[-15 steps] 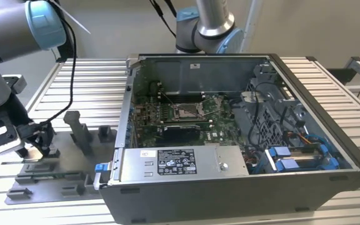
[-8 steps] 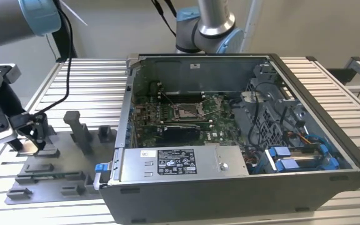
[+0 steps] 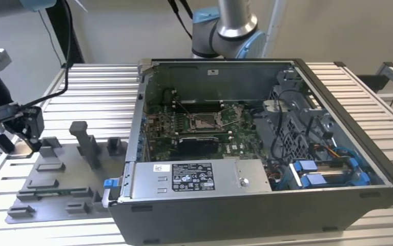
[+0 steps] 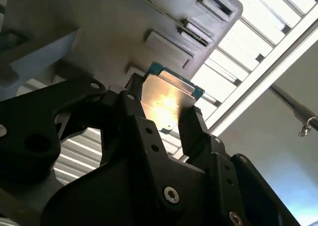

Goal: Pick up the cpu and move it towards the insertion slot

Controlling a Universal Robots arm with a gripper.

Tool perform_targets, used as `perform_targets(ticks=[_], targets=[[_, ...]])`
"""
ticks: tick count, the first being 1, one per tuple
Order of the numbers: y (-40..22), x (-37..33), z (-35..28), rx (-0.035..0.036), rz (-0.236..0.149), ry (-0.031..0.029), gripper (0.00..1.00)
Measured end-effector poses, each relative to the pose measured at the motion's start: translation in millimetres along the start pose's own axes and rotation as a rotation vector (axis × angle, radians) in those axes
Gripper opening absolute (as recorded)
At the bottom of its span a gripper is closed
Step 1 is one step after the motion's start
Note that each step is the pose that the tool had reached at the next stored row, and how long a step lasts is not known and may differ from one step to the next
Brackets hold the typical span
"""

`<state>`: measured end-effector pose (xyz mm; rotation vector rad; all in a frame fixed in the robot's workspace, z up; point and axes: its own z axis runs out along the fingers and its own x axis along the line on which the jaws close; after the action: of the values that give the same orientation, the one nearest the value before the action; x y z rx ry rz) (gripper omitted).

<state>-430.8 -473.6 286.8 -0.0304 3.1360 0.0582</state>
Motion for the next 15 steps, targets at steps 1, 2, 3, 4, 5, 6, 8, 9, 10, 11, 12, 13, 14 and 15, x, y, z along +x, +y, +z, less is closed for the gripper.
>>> perform_targets(ticks=[1,2,3,4,5,6,8,9,10,11,12,13,14,15], targets=[[0.2,0.0,-4.5,0.0001,0.0,0.0001,0.0],[0.3,-0.1,-9.0,0.0,0.0,0.0,0.0],[0.5,-0.1,-13.6,0.0,0.0,0.0,0.0],[0.7,-0.1,-18.1,0.0001,0.0,0.0001,0.0],[0.8,-0.1,-22.7,0.0,0.0,0.0,0.0],[1.0,-0.2,-27.2,0.0,0.0,-0.0001,0.0],[1.3,-0.2,-35.6,0.0,0.0,0.0,0.0],[1.5,-0.2,-39.6,0.0,0.0,0.0,0.0],[1.6,-0.2,-43.1,0.0001,0.0,0.0001,0.0],[1.7,-0.3,-46.6,0.0,0.0,0.0,0.0],[1.9,-0.3,-49.8,0.0,0.0,0.0,0.0],[2.0,-0.3,-52.8,0.0,0.0,0.0,0.0],[2.2,-0.4,-55.2,0.0,0.0,0.0,0.0],[2.4,-0.4,-57.9,0.0,0.0,-0.0001,0.0]])
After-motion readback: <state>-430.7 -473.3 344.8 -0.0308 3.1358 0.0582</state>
